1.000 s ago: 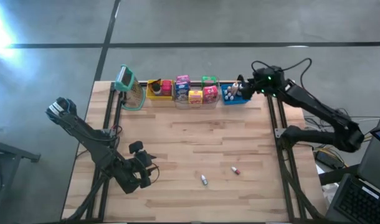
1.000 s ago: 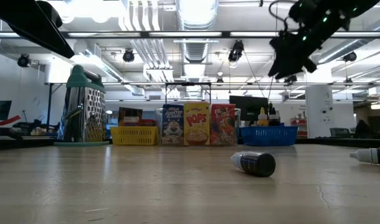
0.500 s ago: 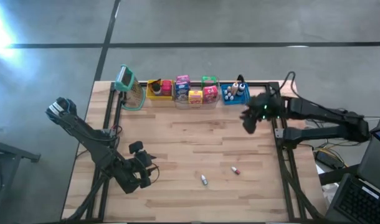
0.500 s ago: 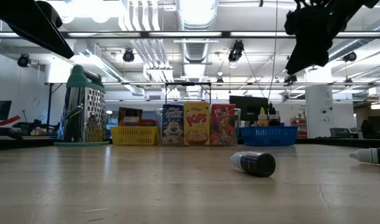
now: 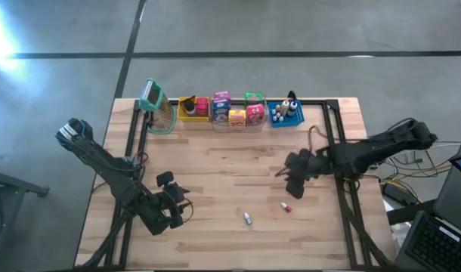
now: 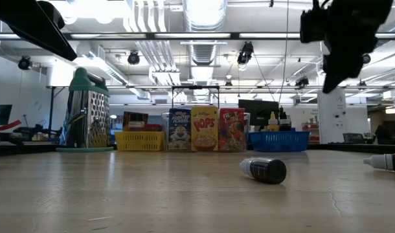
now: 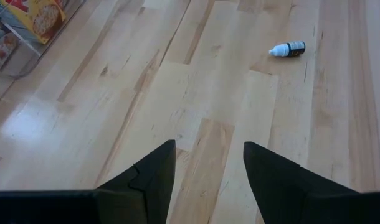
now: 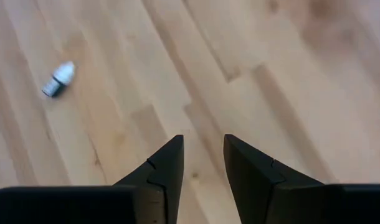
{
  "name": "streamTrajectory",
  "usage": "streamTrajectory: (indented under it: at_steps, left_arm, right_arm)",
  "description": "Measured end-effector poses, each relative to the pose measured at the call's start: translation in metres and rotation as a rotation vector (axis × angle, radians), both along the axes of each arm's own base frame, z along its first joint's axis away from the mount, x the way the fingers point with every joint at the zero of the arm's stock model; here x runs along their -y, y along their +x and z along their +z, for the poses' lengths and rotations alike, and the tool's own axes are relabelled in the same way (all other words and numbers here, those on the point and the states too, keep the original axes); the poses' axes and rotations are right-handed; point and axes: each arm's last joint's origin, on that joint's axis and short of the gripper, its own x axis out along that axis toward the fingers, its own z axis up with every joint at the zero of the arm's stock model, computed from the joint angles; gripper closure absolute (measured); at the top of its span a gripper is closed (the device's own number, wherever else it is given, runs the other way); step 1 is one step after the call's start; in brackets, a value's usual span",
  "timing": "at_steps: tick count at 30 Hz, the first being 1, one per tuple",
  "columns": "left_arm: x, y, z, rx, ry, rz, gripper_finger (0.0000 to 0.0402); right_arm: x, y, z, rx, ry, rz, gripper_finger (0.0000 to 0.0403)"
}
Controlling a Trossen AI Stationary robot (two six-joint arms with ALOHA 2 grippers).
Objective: Pick & Place Kitchen Items
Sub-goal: Put the purple bottle into the blue bin
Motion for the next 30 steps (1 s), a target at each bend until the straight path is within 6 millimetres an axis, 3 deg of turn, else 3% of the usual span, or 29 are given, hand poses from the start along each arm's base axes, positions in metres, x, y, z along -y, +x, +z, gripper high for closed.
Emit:
streamTrajectory:
  at_steps: [4,11,20,30]
  left_arm:
    - [0.0,0.0,0.0,0.001,0.0,0.0,0.0206]
    - [0.0,0.0,0.0,0.002,0.003,0.001,0.0206]
    - [0.0,0.0,0.0,0.002,0.002,0.001,0.0206]
    - [0.0,0.0,0.0,0.002,0.002,0.001,0.0206]
  right_arm:
    - [-0.017,0.014,-0.015,-0.1,0.01,0.005,0.0299]
    - [-0.042,0.058,-0.022,-0.249,0.057,0.075,0.0294]
    - [-0.058,0.103,-0.024,-0.676,-0.037,0.13,0.0277]
    - [-0.07,0.146,-0.053,-0.819,0.146,0.275,0.0278]
